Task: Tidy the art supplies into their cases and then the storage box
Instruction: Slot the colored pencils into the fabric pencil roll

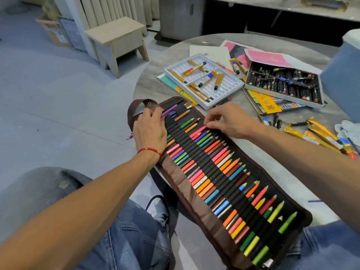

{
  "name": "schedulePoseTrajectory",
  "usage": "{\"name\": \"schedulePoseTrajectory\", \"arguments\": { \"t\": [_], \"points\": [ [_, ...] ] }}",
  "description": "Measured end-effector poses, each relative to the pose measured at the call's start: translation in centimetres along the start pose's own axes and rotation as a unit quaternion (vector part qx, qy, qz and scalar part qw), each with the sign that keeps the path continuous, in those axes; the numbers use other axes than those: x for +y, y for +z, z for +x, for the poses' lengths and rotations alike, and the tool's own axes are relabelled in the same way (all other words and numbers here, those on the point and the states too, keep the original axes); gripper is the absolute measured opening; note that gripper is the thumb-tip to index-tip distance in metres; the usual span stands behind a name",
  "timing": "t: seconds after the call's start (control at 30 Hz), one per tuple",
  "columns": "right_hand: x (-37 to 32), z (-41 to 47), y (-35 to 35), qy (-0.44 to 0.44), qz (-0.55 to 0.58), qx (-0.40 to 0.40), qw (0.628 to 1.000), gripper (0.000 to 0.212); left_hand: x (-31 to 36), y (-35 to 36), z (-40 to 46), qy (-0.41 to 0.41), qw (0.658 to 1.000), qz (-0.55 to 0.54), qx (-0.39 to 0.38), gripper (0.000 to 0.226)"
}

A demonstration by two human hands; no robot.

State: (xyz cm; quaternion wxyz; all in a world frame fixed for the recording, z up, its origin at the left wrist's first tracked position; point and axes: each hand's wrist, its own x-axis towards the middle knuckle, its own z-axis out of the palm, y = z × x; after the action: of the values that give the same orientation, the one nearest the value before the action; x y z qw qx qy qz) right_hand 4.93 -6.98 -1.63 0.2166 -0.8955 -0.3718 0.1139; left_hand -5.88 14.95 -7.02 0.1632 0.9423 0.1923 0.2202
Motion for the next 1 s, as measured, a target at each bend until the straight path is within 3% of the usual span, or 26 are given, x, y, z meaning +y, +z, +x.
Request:
{"name": "schedulePoseTrajectory", "arguments": {
  "t": [0.37, 0.5, 0.63, 0.7, 0.77, 0.83, 0.93, 1.0],
  "points": [
    [-1.7, -0.5, 1.5, 0.039, 0.002, 0.048, 0.998, 0.021, 0.2, -0.1, 0.1, -0.004, 1.0, 0.006, -0.006, 0.022],
    [-2.9, -1.1, 1.1, 0.04, -0.038, 0.03, 0.998, 0.033, 0.0, 0.2, 0.2, 0.0, 1.0, 0.001, 0.0, 0.022],
    [-4.0, -1.7, 0.7, 0.049, -0.098, 0.036, 0.993, 0.032, 0.2, -0.2, 0.4, 0.009, 1.0, -0.009, -0.012, 0.029],
    [-4.7, -2.1, 0.7, 0.048, -0.059, 0.053, 0.996, 0.025, 1.3, -1.3, 0.8, 0.018, 0.999, -0.043, -0.01, 0.029],
    [-6.0, -2.5, 0.5, 0.038, 0.026, 0.066, 0.997, 0.02, 3.2, -3.1, 1.4, -0.011, 0.987, -0.159, -0.017, 0.028],
    [-7.1, -2.6, 0.5, 0.031, 0.095, 0.069, 0.993, 0.02, 5.6, -5.2, 2.0, -0.075, 0.931, -0.352, -0.066, 0.035],
    [-8.2, -2.6, 0.3, 0.011, 0.249, 0.051, 0.967, 0.014, 7.8, -6.8, 2.1, -0.198, 0.766, -0.591, -0.158, 0.043],
    [-8.3, -2.7, 0.5, 0.001, 0.301, 0.044, 0.953, 0.009, 8.1, -6.8, 1.8, -0.26, 0.662, -0.671, -0.211, 0.048]
  ]
}}
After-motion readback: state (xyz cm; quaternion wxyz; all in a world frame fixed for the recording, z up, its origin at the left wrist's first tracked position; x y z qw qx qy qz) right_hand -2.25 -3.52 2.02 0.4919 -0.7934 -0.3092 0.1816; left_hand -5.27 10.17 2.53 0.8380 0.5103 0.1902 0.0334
